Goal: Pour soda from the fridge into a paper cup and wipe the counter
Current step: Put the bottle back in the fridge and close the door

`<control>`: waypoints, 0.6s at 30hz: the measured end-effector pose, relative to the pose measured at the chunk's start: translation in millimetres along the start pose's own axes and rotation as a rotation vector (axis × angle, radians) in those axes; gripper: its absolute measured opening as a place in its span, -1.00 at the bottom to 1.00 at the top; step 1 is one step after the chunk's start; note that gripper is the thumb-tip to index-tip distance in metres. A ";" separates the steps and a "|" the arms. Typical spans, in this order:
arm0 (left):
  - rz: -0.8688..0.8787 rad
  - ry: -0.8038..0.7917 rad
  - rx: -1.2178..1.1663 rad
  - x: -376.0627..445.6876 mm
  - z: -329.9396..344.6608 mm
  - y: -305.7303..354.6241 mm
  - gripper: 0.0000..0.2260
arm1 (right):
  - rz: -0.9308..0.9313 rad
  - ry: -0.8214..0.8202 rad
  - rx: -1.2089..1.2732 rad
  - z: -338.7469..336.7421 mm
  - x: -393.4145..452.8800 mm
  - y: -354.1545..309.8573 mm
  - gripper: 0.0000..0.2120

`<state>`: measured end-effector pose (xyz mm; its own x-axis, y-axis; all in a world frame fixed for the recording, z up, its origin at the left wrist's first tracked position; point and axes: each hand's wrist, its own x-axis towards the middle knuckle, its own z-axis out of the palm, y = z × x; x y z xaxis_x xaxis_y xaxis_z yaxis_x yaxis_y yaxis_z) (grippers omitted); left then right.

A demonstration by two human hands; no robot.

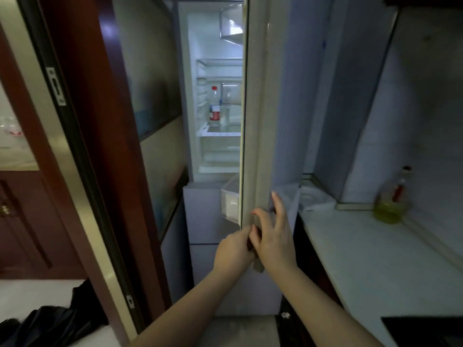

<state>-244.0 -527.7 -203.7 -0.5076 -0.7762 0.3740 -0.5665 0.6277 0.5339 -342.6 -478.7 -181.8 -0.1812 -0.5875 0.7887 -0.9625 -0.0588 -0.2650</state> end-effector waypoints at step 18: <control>0.451 -0.403 0.013 2.5 98.0 136.0 -0.67 | 0.179 0.115 -0.038 -139.0 -62.7 174.3 -0.74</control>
<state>-385.9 -438.5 -204.4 -0.9041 -0.3512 0.2436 -0.2445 0.8924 0.3794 -527.0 -339.8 -200.3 -0.3695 -0.4894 0.7899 -0.9195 0.0698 -0.3868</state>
